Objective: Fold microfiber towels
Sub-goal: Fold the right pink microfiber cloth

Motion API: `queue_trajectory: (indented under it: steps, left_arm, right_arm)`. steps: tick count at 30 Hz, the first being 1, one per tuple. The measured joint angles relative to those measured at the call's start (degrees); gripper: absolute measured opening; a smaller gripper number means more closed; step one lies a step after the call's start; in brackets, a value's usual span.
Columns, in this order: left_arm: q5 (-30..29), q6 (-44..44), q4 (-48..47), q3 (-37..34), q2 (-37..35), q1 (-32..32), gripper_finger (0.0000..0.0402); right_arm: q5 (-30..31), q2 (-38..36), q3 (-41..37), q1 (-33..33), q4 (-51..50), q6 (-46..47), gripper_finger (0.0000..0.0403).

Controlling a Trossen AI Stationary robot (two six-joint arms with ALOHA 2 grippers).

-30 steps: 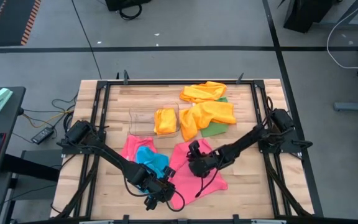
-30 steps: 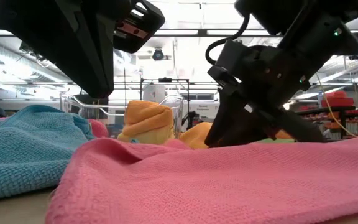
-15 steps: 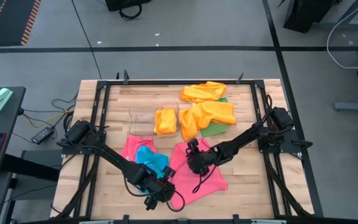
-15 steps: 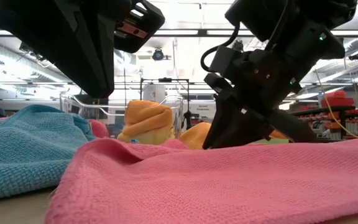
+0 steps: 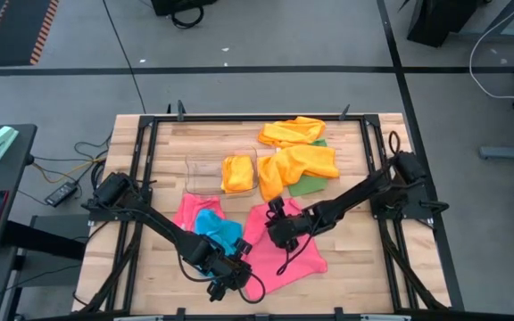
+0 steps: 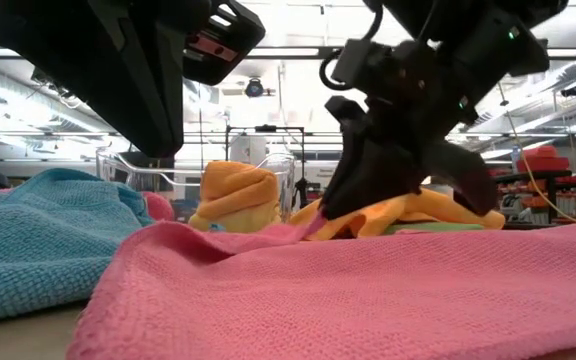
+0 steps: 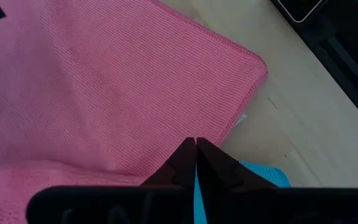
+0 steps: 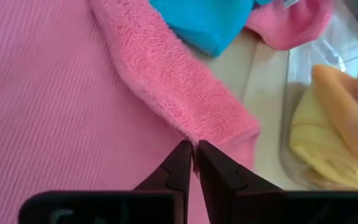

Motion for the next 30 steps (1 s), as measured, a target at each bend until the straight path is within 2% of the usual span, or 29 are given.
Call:
queue_trajectory:
  steps: [5, 9, 13, 16, 21, 26, 30]
  left_arm:
    - [0.0, -0.02, -0.03, 0.0, 0.0, -0.02, 0.0013]
    - [0.01, 0.22, 0.0, 0.0, 0.0, -0.02, 0.0016]
    - [0.01, 0.22, -0.02, 0.0, 0.0, 0.0, 0.0023]
    - [0.01, 0.24, -0.02, 0.0, 0.0, -0.02, 0.0022]
    - [0.0, 0.05, -0.04, 0.0, 0.0, -0.01, 0.0013]
    - [0.02, -0.01, -0.06, 0.0, 0.0, -0.01, 0.0015]
    - [0.01, -0.02, -0.03, 0.0, 0.0, -0.01, 0.0025]
  right_arm:
    - [-1.74, -0.38, 1.12, -0.13, -2.94, -0.15, 0.0009]
    - [-4.15, -0.35, 1.12, -0.89, -2.94, 1.34, 0.0005]
    - [-3.97, -0.35, 1.12, -1.07, -2.82, 1.09, 0.0003]
    - [-1.59, -1.14, 1.12, -0.88, -3.88, 0.12, 0.0002]
    - [2.96, -6.27, 1.12, -0.68, -8.23, -0.77, 0.0002]
    - [3.23, -12.52, 0.73, -1.17, -16.24, 1.17, 0.0001]
    - [3.28, -14.84, -0.2, -1.6, -22.15, 3.34, 0.0001]
